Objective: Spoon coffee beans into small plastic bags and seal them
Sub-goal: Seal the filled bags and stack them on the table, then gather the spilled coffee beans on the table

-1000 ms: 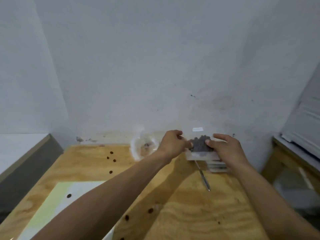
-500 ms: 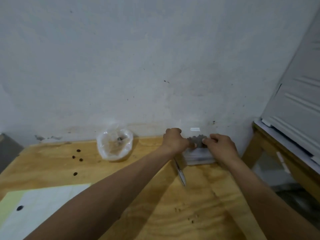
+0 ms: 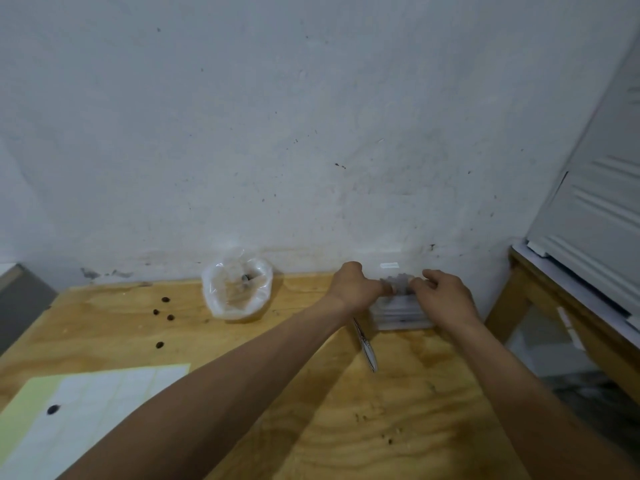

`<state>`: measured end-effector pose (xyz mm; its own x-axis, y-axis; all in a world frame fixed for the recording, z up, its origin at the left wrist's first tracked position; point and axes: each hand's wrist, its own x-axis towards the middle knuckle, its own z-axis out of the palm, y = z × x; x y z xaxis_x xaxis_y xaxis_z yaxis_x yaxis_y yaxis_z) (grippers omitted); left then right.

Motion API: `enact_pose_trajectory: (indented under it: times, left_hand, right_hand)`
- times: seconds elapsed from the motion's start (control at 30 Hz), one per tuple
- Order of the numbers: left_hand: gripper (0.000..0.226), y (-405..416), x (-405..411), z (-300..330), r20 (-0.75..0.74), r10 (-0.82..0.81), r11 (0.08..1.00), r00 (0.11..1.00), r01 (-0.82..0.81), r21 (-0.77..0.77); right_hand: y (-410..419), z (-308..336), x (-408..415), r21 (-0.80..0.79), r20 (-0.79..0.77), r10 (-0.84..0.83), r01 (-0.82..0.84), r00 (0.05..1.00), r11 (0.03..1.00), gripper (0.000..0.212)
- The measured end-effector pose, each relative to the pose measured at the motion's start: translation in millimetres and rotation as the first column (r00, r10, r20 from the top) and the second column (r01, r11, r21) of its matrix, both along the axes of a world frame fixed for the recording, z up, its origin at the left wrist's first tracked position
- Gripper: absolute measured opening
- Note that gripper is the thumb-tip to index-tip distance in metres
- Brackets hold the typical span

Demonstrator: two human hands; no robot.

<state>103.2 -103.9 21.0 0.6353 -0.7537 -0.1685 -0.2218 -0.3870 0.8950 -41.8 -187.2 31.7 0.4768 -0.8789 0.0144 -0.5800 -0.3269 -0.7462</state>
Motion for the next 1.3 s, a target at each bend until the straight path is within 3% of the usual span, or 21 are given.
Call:
enact_pose_trajectory:
  times: [0.3, 0.5, 0.6, 0.77, 0.9, 1.0, 1.13, 1.3]
  left_hand:
    - [0.093, 19, 0, 12, -0.012, -0.019, 0.997, 1.000, 0.018, -0.079]
    - [0.082, 46, 7, 27, 0.037, 0.023, 0.987, 0.999, -0.016, -0.163]
    - [0.070, 76, 17, 39, 0.130, 0.071, 0.979, 0.989, -0.044, -0.199]
    - [0.047, 153, 51, 52, 0.226, 0.210, 0.939, 0.951, -0.133, -0.316]
    - [0.034, 233, 94, 48, 0.301, 0.403, 0.885, 0.864, -0.284, -0.368]
    - [0.038, 294, 129, 35, 0.426, 0.456, 0.889, 0.781, -0.382, -0.252]
    - [0.054, 359, 172, 5, 0.617, 0.276, 0.883, 0.737, -0.448, 0.140]
    - [0.074, 382, 190, -38, 0.644, 0.043, 0.855, 0.764, -0.362, 0.372]
  right_hand:
    - [4, 8, -4, -0.024, -0.028, -0.013, 0.012, 1.000, 1.000, 0.054]
    - [23, 23, 6, -0.148, 0.023, -0.008, 0.011, 1.000, 0.989, 0.053]
    - [42, 37, 23, -0.233, 0.075, 0.010, 0.008, 0.997, 0.972, 0.050]
    - [95, 61, 70, -0.322, 0.151, 0.173, -0.117, 0.973, 0.939, 0.044]
    - [151, 69, 112, -0.378, 0.188, 0.364, -0.275, 0.912, 0.884, 0.037]
    - [195, 66, 141, -0.399, 0.207, 0.498, -0.392, 0.842, 0.829, 0.029]
    - [241, 51, 178, -0.372, 0.173, 0.622, -0.534, 0.764, 0.759, 0.021]
    - [264, 28, 222, -0.285, -0.089, 0.662, -0.656, 0.744, 0.699, 0.032]
